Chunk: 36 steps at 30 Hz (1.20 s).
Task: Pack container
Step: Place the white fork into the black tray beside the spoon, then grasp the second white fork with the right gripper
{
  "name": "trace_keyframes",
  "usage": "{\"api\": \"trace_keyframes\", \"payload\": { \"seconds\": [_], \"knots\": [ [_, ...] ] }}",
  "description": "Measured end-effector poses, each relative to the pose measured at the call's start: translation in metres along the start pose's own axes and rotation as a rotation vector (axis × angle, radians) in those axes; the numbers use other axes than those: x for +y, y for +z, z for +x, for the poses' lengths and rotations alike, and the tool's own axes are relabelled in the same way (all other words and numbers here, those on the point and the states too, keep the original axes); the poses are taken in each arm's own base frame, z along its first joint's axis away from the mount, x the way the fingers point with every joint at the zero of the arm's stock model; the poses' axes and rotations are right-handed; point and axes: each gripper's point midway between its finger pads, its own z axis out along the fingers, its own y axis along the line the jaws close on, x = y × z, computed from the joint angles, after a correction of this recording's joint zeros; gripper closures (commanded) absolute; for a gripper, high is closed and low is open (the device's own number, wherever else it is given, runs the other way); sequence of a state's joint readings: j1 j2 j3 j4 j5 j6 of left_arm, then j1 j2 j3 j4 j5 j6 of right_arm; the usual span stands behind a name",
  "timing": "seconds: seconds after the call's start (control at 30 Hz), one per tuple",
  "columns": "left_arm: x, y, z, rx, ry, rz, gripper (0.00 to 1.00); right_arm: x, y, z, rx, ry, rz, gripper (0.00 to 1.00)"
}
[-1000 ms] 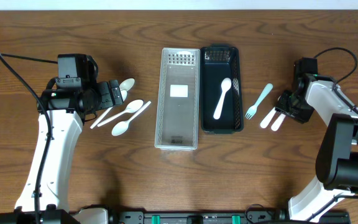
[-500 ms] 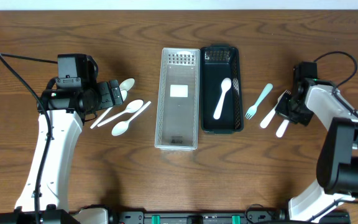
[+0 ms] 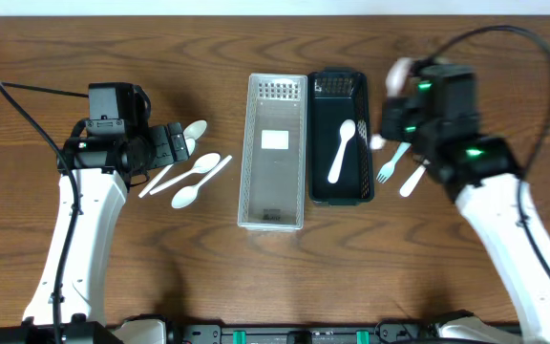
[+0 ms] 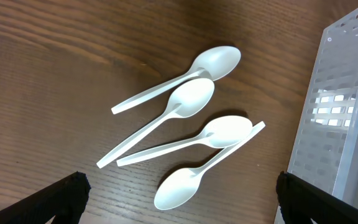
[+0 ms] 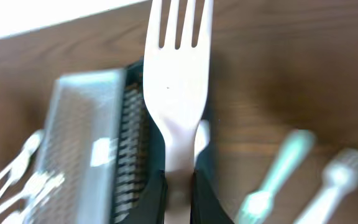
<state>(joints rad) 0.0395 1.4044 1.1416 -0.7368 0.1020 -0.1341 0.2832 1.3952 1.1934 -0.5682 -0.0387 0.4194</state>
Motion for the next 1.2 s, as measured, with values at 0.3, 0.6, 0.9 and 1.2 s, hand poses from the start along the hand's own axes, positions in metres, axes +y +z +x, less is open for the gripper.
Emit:
{"api": "trace_keyframes", "payload": {
  "seconds": [0.3,0.6,0.9,1.2],
  "knots": [
    [0.000,0.000,0.000,0.000,0.000,0.000,0.02,0.011,0.117,0.086,0.260,-0.087,0.042,0.63],
    [0.000,0.000,0.000,0.000,0.000,0.000,0.02,-0.012,0.083,0.061,0.272,-0.086,0.180,0.36],
    [0.000,0.000,0.000,0.000,0.000,0.000,0.02,-0.139,0.014,0.011,0.177,0.176,0.515,0.38],
    [0.000,0.000,0.000,0.000,0.000,0.000,0.02,-0.205,0.059,0.084,0.364,0.362,0.583,0.50]
  ]
}}
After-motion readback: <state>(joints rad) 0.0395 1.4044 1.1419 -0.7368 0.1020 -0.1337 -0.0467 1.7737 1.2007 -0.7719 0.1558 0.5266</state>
